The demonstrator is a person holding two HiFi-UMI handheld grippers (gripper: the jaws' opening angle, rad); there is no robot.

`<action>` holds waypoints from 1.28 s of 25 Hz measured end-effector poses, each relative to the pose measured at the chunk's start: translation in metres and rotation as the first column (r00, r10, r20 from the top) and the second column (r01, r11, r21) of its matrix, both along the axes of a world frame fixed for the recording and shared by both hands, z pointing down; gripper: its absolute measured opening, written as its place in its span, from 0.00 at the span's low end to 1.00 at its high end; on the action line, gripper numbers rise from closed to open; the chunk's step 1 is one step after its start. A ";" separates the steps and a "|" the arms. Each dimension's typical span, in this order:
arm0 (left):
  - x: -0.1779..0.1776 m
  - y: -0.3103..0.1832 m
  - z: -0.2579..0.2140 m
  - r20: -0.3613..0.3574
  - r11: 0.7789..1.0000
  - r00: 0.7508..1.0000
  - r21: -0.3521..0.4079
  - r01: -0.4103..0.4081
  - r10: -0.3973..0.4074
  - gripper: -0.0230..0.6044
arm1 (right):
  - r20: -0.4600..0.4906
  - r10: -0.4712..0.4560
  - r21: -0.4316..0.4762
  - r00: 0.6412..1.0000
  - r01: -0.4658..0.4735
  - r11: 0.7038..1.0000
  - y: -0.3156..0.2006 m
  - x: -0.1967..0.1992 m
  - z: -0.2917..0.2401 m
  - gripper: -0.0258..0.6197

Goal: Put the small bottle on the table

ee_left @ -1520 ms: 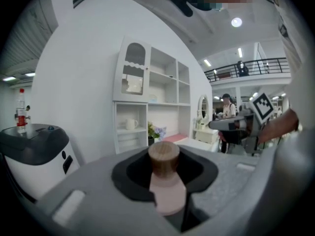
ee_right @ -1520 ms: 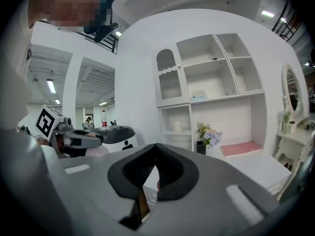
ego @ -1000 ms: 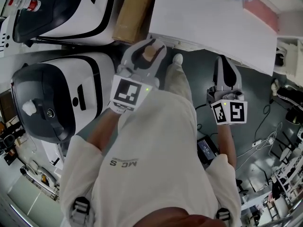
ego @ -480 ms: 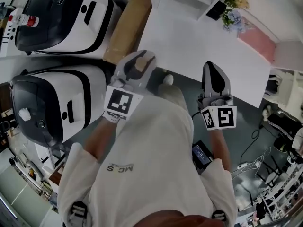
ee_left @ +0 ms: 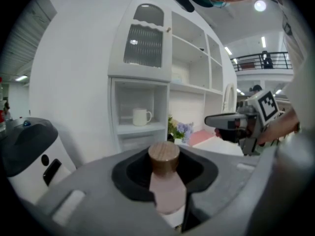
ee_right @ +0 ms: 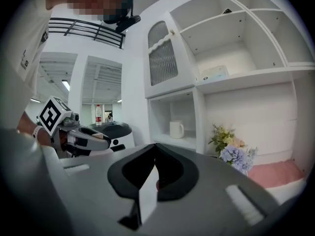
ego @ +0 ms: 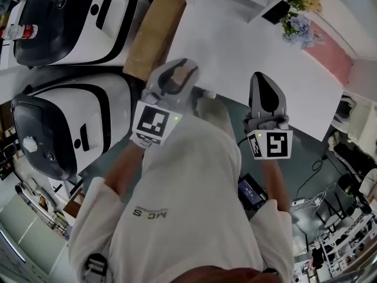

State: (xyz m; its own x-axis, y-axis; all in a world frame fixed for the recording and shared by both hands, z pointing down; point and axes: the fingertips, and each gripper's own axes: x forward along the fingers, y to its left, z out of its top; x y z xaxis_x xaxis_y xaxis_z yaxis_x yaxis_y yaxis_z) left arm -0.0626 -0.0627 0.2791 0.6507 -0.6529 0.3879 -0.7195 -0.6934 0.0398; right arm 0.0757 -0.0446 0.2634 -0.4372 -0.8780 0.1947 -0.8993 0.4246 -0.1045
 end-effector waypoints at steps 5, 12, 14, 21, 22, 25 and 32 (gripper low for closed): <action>0.018 -0.023 0.018 0.016 0.999 0.999 -0.014 -0.031 0.031 0.22 | 0.018 0.021 -0.049 1.000 -0.020 0.999 -0.019 0.010 0.024 0.03; 0.037 -0.047 0.034 0.045 0.998 0.997 -0.015 -0.059 0.059 0.22 | 0.011 -0.041 -0.079 0.999 0.042 0.996 -0.034 0.008 0.040 0.03; 0.036 -0.056 0.044 0.036 0.999 0.998 -0.014 -0.047 0.048 0.22 | 0.008 -0.045 -0.079 0.999 0.046 0.996 -0.041 0.004 0.050 0.03; 0.034 -0.076 0.092 0.046 0.999 0.999 -0.028 -0.022 0.024 0.22 | 0.052 -0.001 -0.113 0.999 0.006 0.994 -0.059 -0.002 0.095 0.03; 0.034 -0.079 0.099 0.047 0.999 0.999 -0.027 -0.018 0.019 0.22 | 0.053 0.006 -0.117 0.999 0.000 0.993 -0.061 -0.003 0.102 0.03; 0.033 -0.085 0.117 0.046 1.000 0.999 -0.018 -0.006 0.007 0.22 | 0.036 0.005 -0.126 0.999 0.000 0.992 -0.063 -0.007 0.121 0.03; 0.029 -0.095 0.158 0.062 1.000 0.998 -0.009 0.004 -0.004 0.22 | 0.022 -0.005 -0.141 1.000 0.008 0.990 -0.073 -0.012 0.153 0.03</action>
